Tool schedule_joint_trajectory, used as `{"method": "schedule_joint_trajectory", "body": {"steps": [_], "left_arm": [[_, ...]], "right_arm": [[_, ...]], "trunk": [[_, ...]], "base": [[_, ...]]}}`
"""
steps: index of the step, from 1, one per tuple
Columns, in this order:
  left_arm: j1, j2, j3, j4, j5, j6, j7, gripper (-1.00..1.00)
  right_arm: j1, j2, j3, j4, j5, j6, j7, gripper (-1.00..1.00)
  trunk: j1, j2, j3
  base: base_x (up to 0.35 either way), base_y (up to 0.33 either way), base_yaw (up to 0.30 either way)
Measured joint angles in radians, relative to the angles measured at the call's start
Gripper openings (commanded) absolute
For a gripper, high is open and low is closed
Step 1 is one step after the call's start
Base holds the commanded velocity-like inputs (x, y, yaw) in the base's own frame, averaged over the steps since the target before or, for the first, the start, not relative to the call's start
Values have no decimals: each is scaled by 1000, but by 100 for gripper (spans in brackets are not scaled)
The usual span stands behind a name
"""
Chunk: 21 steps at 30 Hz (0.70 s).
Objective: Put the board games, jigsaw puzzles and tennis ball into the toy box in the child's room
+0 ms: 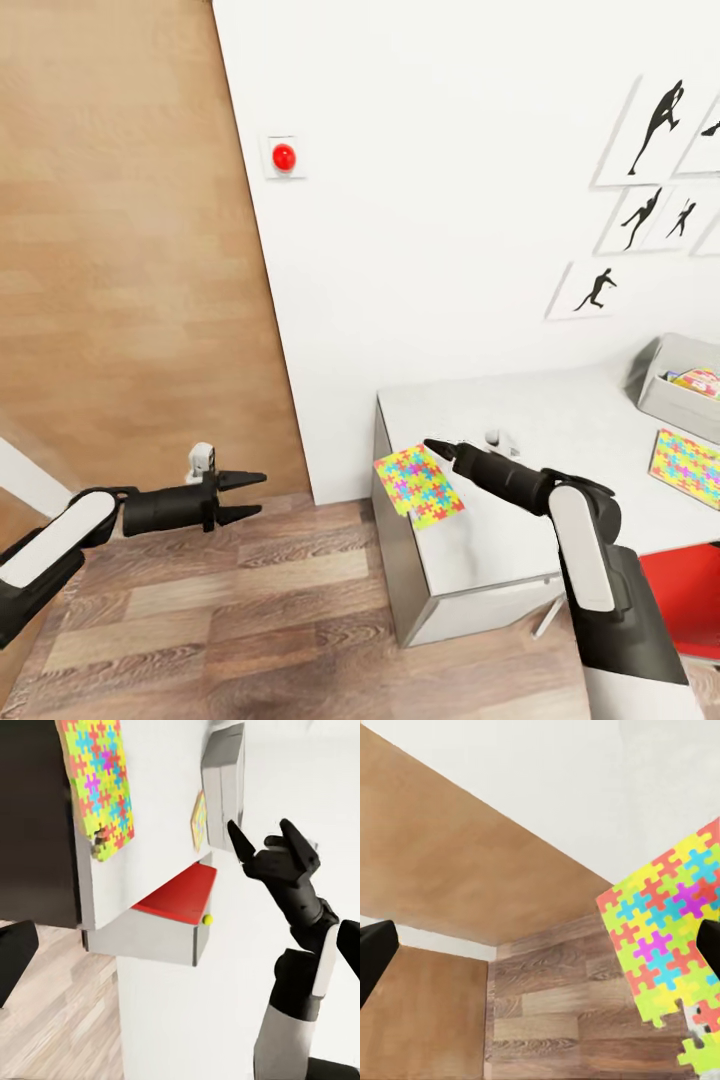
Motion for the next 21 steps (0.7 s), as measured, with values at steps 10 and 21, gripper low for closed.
{"method": "schedule_joint_trajectory", "body": {"steps": [10, 21], "left_arm": [[-7, -204, 104, 191, -280, -32, 27, 100], [-10, -311, 131, 310, -451, -200, 23, 100]], "right_arm": [[232, -1, -21, -11, 1, -268, 493, 100], [274, -2, -64, -12, 2, -313, 637, 100]], "trunk": [[0, 0, 16], [0, 0, 33]], "base": [[0, 0, -5], [0, 0, 0]]}}
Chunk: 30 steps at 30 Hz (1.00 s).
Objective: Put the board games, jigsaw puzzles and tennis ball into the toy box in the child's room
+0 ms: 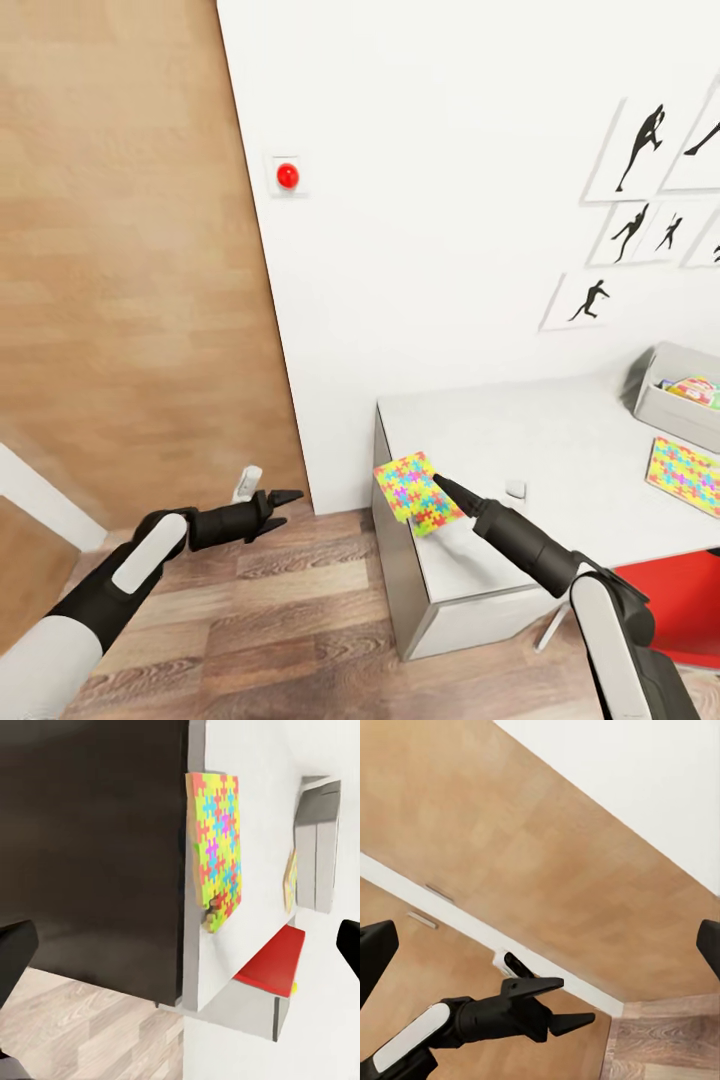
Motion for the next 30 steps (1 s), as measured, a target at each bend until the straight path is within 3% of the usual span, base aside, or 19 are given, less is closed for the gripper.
{"method": "schedule_joint_trajectory", "body": {"steps": [10, 18, 21, 30], "left_arm": [[-24, -35, -1, 123, -26, -107, -2, 100], [-26, -121, -7, 213, -30, -186, -2, 100], [-26, -136, -6, 229, -30, -193, -9, 100], [-26, -146, -8, 239, -29, -226, -17, 100]], "right_arm": [[1, -20, -19, 0, 1, -3, 21, 100], [1, -33, -22, 0, 2, -8, 150, 100], [1, -34, -23, 0, 2, -8, 167, 100], [1, -35, -23, 0, 3, -9, 182, 100]], "trunk": [[0, 0, 13], [0, 0, 17], [0, 0, 17], [0, 0, 18]], "base": [[0, 0, 0], [0, 0, 0], [0, 0, 0], [0, 0, 0]]}}
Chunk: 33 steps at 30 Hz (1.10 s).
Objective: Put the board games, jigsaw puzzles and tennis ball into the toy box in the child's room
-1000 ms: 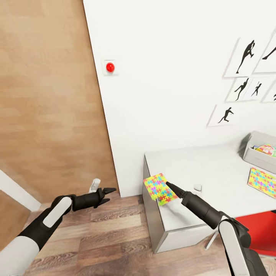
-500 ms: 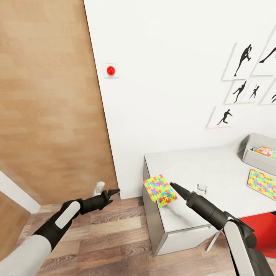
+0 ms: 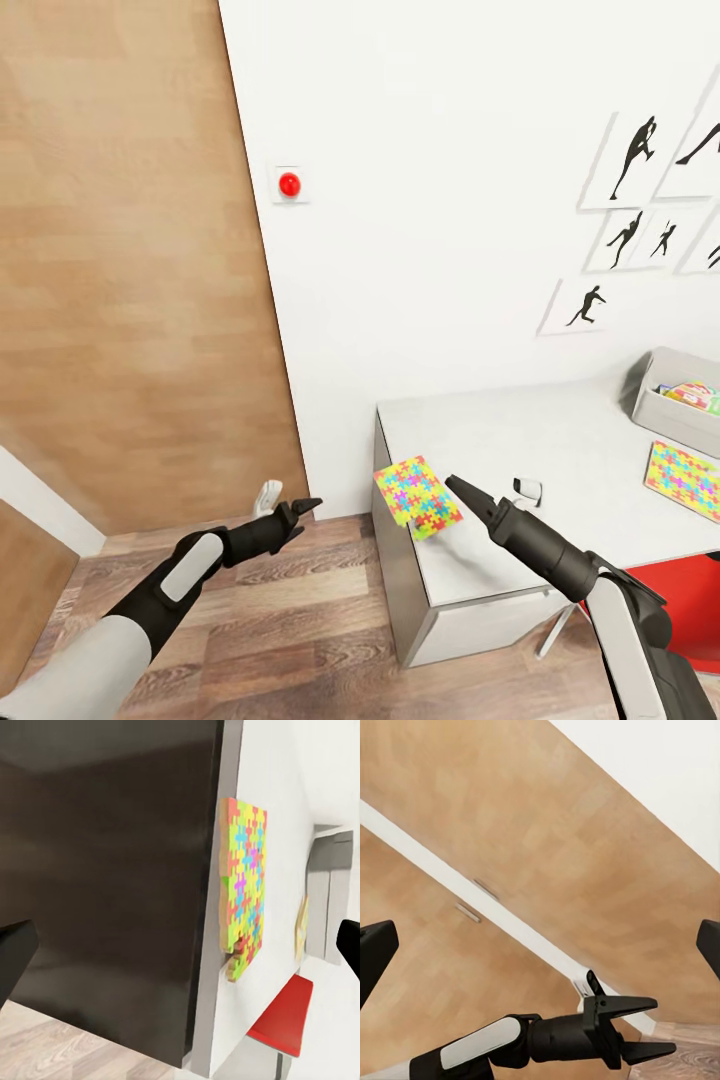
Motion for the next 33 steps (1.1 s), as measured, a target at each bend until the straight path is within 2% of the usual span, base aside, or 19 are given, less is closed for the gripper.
{"method": "schedule_joint_trajectory", "body": {"steps": [6, 33], "left_arm": [[0, 1, 0, -2, 0, -5, -1, 100], [0, -2, -1, -5, 0, -6, 0, 100]], "right_arm": [[0, 0, 1, 0, 9, -1, 0, 100], [0, 0, 1, 1, 13, -1, 0, 100]], "trunk": [[0, 0, 0], [0, 0, 0]], "base": [[8, -18, 0], [50, -140, 0]]}}
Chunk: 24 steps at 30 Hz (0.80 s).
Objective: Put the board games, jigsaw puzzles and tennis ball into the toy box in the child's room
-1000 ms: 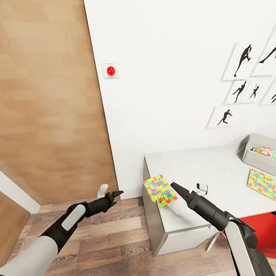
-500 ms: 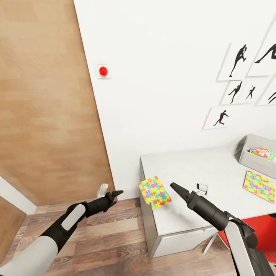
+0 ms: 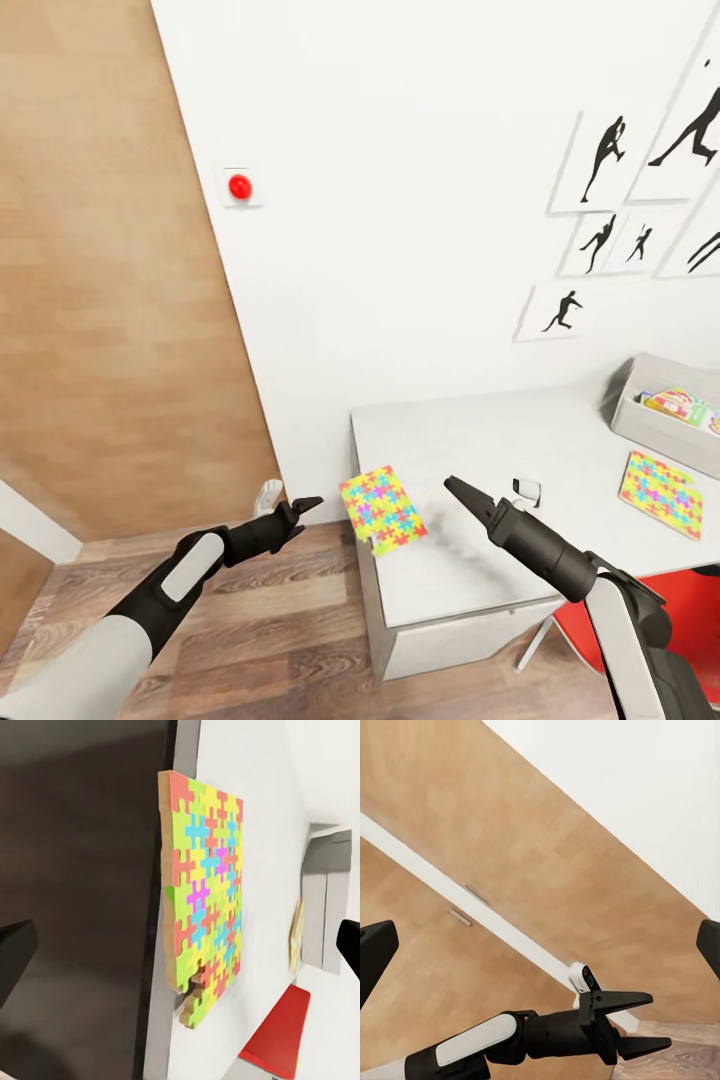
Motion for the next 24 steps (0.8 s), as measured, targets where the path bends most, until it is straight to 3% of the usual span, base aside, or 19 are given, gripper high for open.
{"method": "schedule_joint_trajectory", "body": {"steps": [13, 24], "left_arm": [[0, 4, 0, 0, 0, 0, 0, 100], [0, 6, 1, 0, 0, 1, -4, 100]], "right_arm": [[0, 0, 0, 0, 0, 0, 0, 100], [0, 0, 0, 0, 0, -1, -2, 100]], "trunk": [[0, 0, 0], [0, 0, 0]], "base": [[69, -102, 0], [21, -21, 0]]}}
